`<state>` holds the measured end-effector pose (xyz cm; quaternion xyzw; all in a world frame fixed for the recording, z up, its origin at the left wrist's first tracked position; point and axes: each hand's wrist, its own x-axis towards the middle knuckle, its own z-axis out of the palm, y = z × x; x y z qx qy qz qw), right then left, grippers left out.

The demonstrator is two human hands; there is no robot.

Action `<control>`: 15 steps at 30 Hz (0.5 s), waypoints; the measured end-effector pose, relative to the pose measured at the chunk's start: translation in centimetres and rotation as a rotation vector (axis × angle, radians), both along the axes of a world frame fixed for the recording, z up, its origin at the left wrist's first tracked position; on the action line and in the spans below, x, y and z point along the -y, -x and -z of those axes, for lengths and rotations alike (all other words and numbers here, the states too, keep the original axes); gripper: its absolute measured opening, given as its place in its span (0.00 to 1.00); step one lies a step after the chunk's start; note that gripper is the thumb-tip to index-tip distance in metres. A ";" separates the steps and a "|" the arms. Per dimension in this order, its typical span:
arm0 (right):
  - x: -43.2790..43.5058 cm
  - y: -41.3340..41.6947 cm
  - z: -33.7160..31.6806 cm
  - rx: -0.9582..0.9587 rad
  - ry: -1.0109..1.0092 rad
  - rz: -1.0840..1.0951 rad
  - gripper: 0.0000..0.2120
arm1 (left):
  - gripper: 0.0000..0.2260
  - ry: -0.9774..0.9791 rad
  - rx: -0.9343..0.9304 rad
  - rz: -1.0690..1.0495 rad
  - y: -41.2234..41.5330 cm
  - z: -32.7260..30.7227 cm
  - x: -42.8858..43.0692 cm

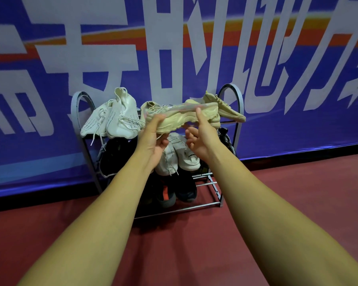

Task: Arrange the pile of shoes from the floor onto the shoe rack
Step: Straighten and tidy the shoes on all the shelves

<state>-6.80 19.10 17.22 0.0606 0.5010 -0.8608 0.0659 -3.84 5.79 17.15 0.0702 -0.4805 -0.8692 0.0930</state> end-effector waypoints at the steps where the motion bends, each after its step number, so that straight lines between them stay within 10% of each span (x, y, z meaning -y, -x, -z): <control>1: -0.3 0.2 0.0 0.025 0.046 0.026 0.20 | 0.13 -0.042 0.004 -0.013 0.0 0.1 0.4; 15: 0.0 0.0 -0.3 0.050 -0.021 -0.069 0.17 | 0.21 -0.247 0.073 -0.061 -0.1 -0.4 0.0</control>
